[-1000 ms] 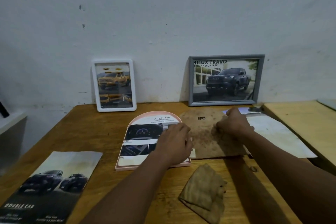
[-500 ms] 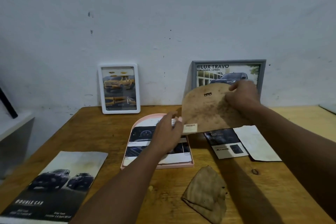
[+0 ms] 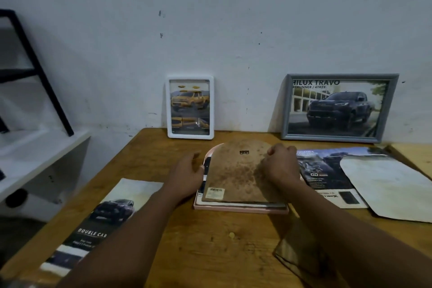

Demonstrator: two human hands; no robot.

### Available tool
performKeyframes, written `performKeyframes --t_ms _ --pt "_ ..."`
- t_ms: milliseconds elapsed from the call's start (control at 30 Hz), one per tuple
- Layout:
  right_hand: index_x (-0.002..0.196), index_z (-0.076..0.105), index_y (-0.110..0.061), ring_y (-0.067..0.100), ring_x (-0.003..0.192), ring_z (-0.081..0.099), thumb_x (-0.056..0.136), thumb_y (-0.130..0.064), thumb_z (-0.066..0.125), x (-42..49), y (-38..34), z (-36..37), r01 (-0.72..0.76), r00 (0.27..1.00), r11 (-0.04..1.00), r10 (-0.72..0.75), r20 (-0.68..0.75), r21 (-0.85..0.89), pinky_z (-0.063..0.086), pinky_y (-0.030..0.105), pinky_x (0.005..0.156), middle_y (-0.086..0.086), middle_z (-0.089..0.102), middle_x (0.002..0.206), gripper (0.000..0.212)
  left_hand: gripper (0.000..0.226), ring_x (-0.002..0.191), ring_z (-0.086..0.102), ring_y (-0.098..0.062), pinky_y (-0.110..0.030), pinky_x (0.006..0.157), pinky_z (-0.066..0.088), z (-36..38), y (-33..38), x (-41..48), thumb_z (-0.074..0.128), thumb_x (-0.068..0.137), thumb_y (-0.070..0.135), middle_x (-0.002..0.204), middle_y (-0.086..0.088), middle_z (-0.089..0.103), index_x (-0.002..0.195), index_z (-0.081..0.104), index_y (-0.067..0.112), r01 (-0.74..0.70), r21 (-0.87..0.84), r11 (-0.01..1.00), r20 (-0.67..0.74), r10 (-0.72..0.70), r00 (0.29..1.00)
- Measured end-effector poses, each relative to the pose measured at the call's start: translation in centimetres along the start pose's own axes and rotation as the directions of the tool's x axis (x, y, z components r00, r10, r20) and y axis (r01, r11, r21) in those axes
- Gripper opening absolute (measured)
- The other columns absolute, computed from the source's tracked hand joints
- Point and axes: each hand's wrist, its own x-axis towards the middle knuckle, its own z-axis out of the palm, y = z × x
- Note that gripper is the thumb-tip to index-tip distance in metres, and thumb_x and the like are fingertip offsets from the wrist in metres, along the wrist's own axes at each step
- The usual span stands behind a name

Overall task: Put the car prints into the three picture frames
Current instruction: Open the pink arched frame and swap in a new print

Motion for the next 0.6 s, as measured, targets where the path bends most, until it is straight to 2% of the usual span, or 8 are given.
performKeyframes --t_ms 67,167,233,333,433,533,600 --pt "0.107 0.055 -0.017 0.032 0.108 0.049 0.088 -0.021 0.062 -0.6 -0.3 0.6 0.022 1.000 0.999 -0.023 -0.019 -0.030 0.049 0.047 0.092 0.012 0.040 0.129 0.021 0.048 0.118 0.053 -0.012 -0.024 0.084 0.048 1.0 0.1 -0.5 0.056 0.101 0.019 0.143 0.004 0.054 0.147 0.045 0.029 -0.072 0.034 0.997 0.051 0.070 0.996" --pt "0.119 0.053 -0.018 0.034 0.125 0.037 0.089 -0.029 0.061 -1.7 -1.1 1.4 0.057 0.998 0.982 -0.056 0.009 -0.182 0.037 0.047 0.099 0.014 0.045 0.133 0.033 0.050 0.129 0.051 -0.017 -0.034 0.100 0.047 1.9 0.2 -0.6 0.056 0.099 0.020 0.145 0.002 0.053 0.147 0.047 0.029 -0.129 0.116 0.985 0.052 0.123 0.991" --pt "0.124 0.051 -0.018 0.031 0.125 0.036 0.089 -0.033 0.061 -2.2 -1.1 1.6 0.128 0.992 0.960 -0.124 0.031 -0.249 0.036 0.046 0.097 0.012 0.048 0.132 0.038 0.049 0.129 0.051 -0.018 -0.037 0.104 0.047 2.1 0.2 -0.5 0.057 0.097 0.019 0.143 0.001 0.055 0.145 0.049 0.026 -0.134 0.157 0.979 0.036 0.130 0.991" --pt "0.123 0.052 -0.020 0.028 0.120 0.042 0.091 -0.037 0.058 -2.2 -0.7 1.1 0.228 0.974 0.934 -0.224 0.044 -0.276 0.040 0.044 0.093 0.008 0.054 0.127 0.036 0.043 0.124 0.052 -0.015 -0.028 0.098 0.044 2.4 0.2 -0.5 0.057 0.098 0.022 0.140 -0.001 0.055 0.141 0.053 0.019 -0.188 0.240 0.952 0.026 0.187 0.982" --pt "0.127 0.051 -0.022 0.027 0.124 0.041 0.093 -0.043 0.054 -1.1 -0.4 0.4 0.314 0.949 0.894 -0.305 0.078 -0.320 0.038 0.044 0.099 0.006 0.053 0.132 0.041 0.043 0.123 0.050 -0.015 -0.026 0.093 0.040 2.9 0.3 0.0 0.053 0.101 0.028 0.141 0.000 0.051 0.143 0.050 0.019 -0.211 0.325 0.922 0.019 0.217 0.976" --pt "0.137 0.046 -0.021 0.025 0.134 0.037 0.094 -0.047 0.053 -0.5 -0.1 0.5 0.361 0.925 0.891 -0.306 0.225 -0.274 0.035 0.047 0.108 0.005 0.047 0.143 0.051 0.046 0.129 0.046 -0.018 -0.031 0.100 0.040 3.1 0.6 0.3 0.049 0.102 0.035 0.146 0.000 0.047 0.146 0.047 0.021 -0.221 0.378 0.899 0.034 0.225 0.974" --pt "0.136 0.046 -0.020 0.024 0.130 0.042 0.096 -0.048 0.049 -0.7 0.2 1.1 0.369 0.919 0.890 -0.304 0.251 -0.269 0.038 0.045 0.106 0.006 0.050 0.140 0.049 0.050 0.136 0.039 -0.020 -0.038 0.109 0.038 3.3 0.4 0.2 0.043 0.103 0.038 0.155 0.004 0.039 0.151 0.040 0.026 -0.249 0.419 0.873 0.085 0.235 0.968"
